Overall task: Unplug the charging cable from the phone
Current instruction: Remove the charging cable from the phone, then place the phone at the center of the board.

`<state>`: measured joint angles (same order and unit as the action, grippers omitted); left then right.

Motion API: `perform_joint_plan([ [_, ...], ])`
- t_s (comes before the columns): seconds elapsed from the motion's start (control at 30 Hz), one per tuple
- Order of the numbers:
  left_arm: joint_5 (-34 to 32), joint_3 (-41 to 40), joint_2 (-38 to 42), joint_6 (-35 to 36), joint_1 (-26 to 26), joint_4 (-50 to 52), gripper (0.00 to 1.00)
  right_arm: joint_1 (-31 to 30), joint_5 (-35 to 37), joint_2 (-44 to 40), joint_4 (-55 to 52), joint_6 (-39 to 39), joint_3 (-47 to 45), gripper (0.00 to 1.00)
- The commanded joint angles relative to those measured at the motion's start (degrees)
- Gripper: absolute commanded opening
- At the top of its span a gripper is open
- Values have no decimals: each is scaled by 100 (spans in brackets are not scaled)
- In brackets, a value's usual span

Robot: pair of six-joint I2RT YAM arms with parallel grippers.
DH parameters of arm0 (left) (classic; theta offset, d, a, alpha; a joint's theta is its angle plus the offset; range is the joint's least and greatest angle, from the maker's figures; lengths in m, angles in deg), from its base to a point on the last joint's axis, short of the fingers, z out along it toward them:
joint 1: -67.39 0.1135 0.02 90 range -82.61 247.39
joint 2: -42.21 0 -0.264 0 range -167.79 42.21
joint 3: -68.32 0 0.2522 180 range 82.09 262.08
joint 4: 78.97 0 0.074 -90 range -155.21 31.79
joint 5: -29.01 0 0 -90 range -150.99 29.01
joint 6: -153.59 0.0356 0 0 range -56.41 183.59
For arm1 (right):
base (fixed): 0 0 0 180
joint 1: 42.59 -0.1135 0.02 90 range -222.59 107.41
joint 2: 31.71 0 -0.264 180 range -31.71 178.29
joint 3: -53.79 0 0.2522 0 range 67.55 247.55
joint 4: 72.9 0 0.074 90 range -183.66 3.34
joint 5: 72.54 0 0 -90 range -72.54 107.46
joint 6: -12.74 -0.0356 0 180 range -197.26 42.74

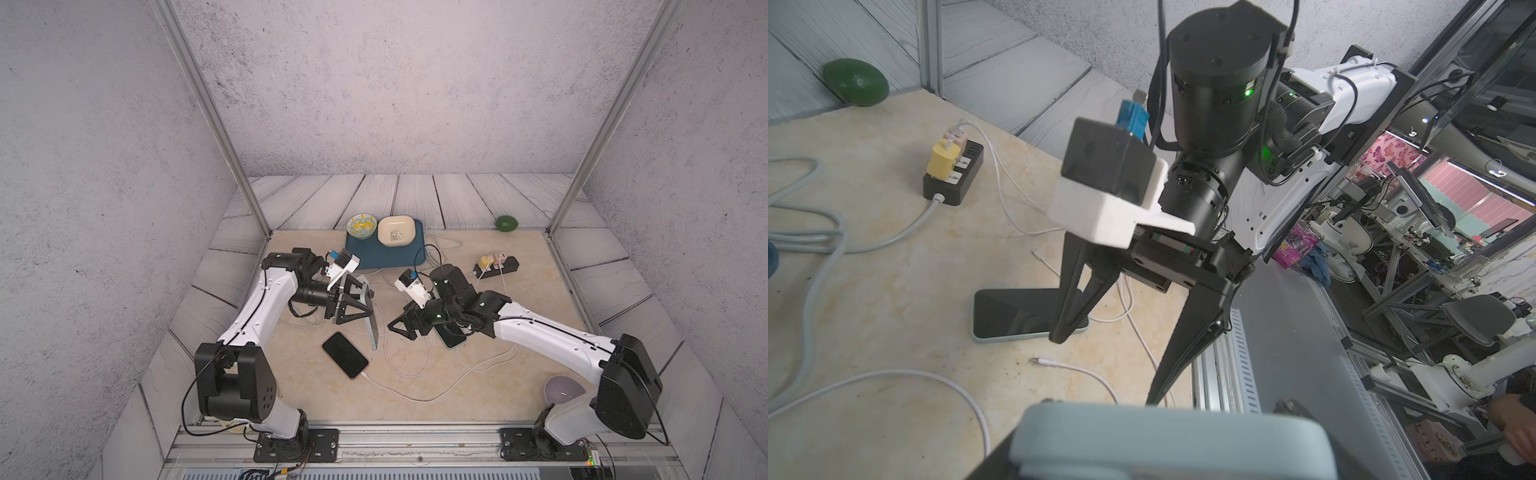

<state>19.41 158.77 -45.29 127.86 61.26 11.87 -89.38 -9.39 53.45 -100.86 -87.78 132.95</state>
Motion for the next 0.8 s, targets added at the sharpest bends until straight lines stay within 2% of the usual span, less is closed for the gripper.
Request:
perform_joint_plan([
  [0.0, 336, 163, 18, 278, 46, 332, 20, 21, -779, -128, 521, 182, -196, 90],
  [0.2, 384, 152, 16, 420, 43, 426, 20, 14, -1871, -85, 1070, 85, -229, 99],
  [0.3, 438, 158, -3, 594, 50, 554, 20, -10, -2165, -3, 1294, -10, -212, 99],
  [0.6, 441, 295, -149, 1227, 48, 1174, 20, -130, -1987, 220, 1515, 13, -107, 99],
  [0.77, 472, 415, -308, 1841, 43, 1751, 20, -218, -1831, 398, 1426, 102, 51, 99],
])
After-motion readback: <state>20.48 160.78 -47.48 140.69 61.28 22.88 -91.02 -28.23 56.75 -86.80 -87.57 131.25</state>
